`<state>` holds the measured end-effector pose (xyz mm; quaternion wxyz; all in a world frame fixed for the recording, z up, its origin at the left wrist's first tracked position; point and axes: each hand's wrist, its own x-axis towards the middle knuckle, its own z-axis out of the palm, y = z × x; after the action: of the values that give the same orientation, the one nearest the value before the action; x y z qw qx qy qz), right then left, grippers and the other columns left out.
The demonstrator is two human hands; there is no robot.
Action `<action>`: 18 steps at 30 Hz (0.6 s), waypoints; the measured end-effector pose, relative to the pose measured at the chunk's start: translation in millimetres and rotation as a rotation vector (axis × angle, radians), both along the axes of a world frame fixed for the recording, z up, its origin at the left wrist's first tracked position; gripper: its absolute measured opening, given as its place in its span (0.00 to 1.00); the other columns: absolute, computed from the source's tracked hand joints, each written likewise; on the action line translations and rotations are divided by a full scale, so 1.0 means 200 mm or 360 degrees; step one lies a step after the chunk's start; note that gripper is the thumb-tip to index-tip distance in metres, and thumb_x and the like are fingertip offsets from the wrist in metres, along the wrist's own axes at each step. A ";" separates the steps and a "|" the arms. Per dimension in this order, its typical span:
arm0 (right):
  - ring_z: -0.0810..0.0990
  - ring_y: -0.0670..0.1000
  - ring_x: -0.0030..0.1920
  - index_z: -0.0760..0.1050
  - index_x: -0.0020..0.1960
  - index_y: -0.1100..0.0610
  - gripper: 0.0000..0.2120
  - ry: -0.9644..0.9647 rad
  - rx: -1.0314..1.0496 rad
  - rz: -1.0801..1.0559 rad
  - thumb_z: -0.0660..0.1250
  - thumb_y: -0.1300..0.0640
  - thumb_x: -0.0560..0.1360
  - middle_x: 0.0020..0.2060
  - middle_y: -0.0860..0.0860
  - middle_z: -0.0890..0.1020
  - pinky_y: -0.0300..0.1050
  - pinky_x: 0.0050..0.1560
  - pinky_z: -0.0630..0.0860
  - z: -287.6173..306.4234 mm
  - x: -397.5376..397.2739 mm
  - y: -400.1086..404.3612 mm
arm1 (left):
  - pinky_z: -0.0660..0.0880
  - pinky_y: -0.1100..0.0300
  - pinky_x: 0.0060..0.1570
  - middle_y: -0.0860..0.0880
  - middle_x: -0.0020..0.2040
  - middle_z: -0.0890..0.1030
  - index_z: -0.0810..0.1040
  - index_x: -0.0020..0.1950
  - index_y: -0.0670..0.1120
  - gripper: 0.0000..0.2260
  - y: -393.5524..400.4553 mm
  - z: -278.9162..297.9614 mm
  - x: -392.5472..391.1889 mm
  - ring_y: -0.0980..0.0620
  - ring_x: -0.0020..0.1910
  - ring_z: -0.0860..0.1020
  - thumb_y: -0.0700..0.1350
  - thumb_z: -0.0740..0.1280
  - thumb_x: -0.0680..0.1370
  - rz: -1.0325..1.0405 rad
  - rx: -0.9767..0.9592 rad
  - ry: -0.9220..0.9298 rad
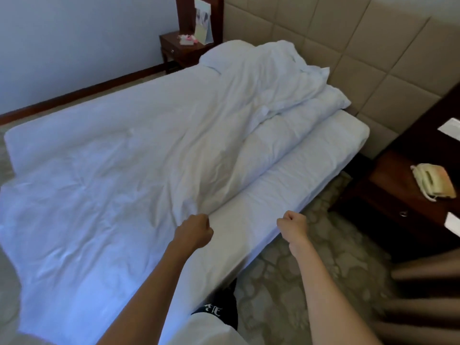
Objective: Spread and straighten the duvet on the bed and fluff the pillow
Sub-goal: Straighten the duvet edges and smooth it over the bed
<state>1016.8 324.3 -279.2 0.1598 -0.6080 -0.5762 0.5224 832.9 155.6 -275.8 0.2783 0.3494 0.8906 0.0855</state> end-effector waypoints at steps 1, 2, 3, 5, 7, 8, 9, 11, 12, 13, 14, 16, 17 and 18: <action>0.53 0.48 0.32 0.53 0.31 0.54 0.20 -0.0007 0.0012 -0.0007 0.56 0.74 0.67 0.29 0.51 0.54 0.45 0.34 0.50 0.00 0.00 0.07 | 0.73 0.54 0.49 0.45 0.52 0.78 0.77 0.53 0.45 0.08 0.07 -0.02 -0.01 0.43 0.50 0.78 0.47 0.62 0.78 -0.0011 0.0004 -0.0009; 0.53 0.48 0.32 0.52 0.31 0.53 0.19 -0.0023 0.0027 0.0001 0.56 0.74 0.66 0.29 0.50 0.54 0.46 0.35 0.50 0.00 -0.02 0.14 | 0.74 0.54 0.49 0.45 0.52 0.79 0.77 0.52 0.45 0.08 0.14 -0.03 -0.02 0.43 0.49 0.78 0.46 0.62 0.78 -0.0015 0.0008 -0.0017; 0.53 0.48 0.32 0.52 0.31 0.53 0.19 -0.0038 0.0033 0.0013 0.56 0.74 0.66 0.28 0.50 0.54 0.46 0.35 0.50 -0.01 -0.04 0.22 | 0.75 0.54 0.49 0.46 0.51 0.79 0.77 0.51 0.45 0.07 0.21 -0.05 -0.04 0.44 0.49 0.78 0.46 0.62 0.77 -0.0012 0.0012 -0.0022; 0.53 0.49 0.32 0.53 0.30 0.53 0.19 -0.0056 0.0057 0.0048 0.56 0.74 0.65 0.28 0.50 0.55 0.46 0.34 0.50 -0.02 -0.10 0.39 | 0.76 0.52 0.51 0.46 0.51 0.79 0.76 0.51 0.46 0.07 0.37 -0.10 -0.10 0.44 0.49 0.78 0.47 0.62 0.77 0.0014 0.0026 -0.0033; 0.54 0.49 0.32 0.53 0.30 0.53 0.19 -0.0044 0.0054 0.0085 0.57 0.73 0.65 0.28 0.50 0.55 0.46 0.34 0.50 -0.02 -0.18 0.57 | 0.75 0.54 0.49 0.47 0.52 0.78 0.76 0.53 0.46 0.08 0.55 -0.12 -0.18 0.46 0.48 0.77 0.48 0.62 0.78 0.0025 0.0041 -0.0037; 0.54 0.49 0.32 0.53 0.31 0.53 0.19 -0.0058 0.0044 0.0103 0.57 0.73 0.66 0.28 0.50 0.56 0.47 0.35 0.51 -0.01 -0.21 0.67 | 0.74 0.56 0.46 0.47 0.52 0.78 0.76 0.53 0.46 0.08 0.65 -0.13 -0.21 0.46 0.47 0.77 0.48 0.62 0.78 0.0028 0.0046 -0.0041; 0.55 0.50 0.32 0.54 0.31 0.53 0.19 -0.0087 0.0031 0.0125 0.58 0.72 0.67 0.28 0.51 0.56 0.47 0.35 0.52 0.00 -0.25 0.76 | 0.72 0.56 0.44 0.47 0.52 0.78 0.76 0.54 0.46 0.09 0.74 -0.13 -0.25 0.47 0.47 0.77 0.48 0.62 0.79 0.0030 0.0053 -0.0049; 0.56 0.50 0.33 0.55 0.31 0.53 0.19 -0.0160 0.0017 0.0177 0.60 0.71 0.68 0.28 0.51 0.58 0.48 0.36 0.55 0.03 -0.31 0.93 | 0.72 0.57 0.43 0.47 0.51 0.78 0.76 0.54 0.46 0.09 0.93 -0.10 -0.31 0.46 0.47 0.77 0.48 0.62 0.79 0.0029 0.0062 -0.0060; 0.57 0.50 0.33 0.55 0.30 0.53 0.19 -0.0174 0.0014 0.0199 0.61 0.70 0.68 0.28 0.51 0.58 0.48 0.37 0.57 0.05 -0.33 1.03 | 0.73 0.56 0.44 0.47 0.51 0.79 0.76 0.54 0.46 0.09 1.03 -0.09 -0.33 0.46 0.47 0.78 0.48 0.62 0.79 0.0030 0.0075 -0.0073; 0.57 0.51 0.33 0.56 0.31 0.54 0.19 -0.0182 0.0014 0.0210 0.62 0.70 0.69 0.28 0.51 0.59 0.48 0.37 0.58 0.07 -0.35 1.12 | 0.74 0.56 0.45 0.47 0.51 0.79 0.76 0.53 0.46 0.09 1.13 -0.08 -0.35 0.47 0.47 0.78 0.48 0.62 0.78 0.0032 0.0096 -0.0085; 0.58 0.51 0.32 0.56 0.31 0.54 0.19 -0.0176 0.0027 0.0207 0.63 0.69 0.69 0.28 0.51 0.59 0.48 0.38 0.59 0.09 -0.36 1.21 | 0.75 0.56 0.46 0.47 0.50 0.79 0.77 0.53 0.46 0.08 1.23 -0.08 -0.38 0.47 0.47 0.78 0.48 0.62 0.78 0.0028 0.0118 -0.0092; 0.58 0.51 0.32 0.57 0.31 0.54 0.19 -0.0151 0.0052 0.0163 0.63 0.68 0.71 0.27 0.51 0.60 0.47 0.38 0.61 0.12 -0.37 1.40 | 0.76 0.55 0.47 0.47 0.49 0.79 0.77 0.52 0.46 0.08 1.41 -0.06 -0.41 0.46 0.46 0.79 0.48 0.62 0.78 -0.0007 0.0161 -0.0101; 0.59 0.51 0.31 0.57 0.31 0.54 0.18 -0.0152 0.0061 0.0139 0.63 0.68 0.71 0.27 0.51 0.60 0.47 0.37 0.61 0.12 -0.36 1.48 | 0.76 0.55 0.47 0.47 0.48 0.79 0.77 0.51 0.46 0.08 1.50 -0.05 -0.42 0.46 0.46 0.79 0.48 0.62 0.78 -0.0030 0.0176 -0.0102; 0.59 0.51 0.31 0.57 0.31 0.54 0.18 -0.0161 0.0067 0.0124 0.62 0.68 0.71 0.27 0.51 0.61 0.47 0.36 0.61 0.12 -0.35 1.54 | 0.76 0.55 0.47 0.46 0.48 0.79 0.76 0.51 0.46 0.08 1.57 -0.05 -0.43 0.46 0.46 0.79 0.48 0.62 0.78 -0.0048 0.0186 -0.0097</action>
<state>946.3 633.0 -255.9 0.1228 -0.6072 -0.6175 0.4847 747.4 469.2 -285.4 0.2857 0.3757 0.8698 0.1436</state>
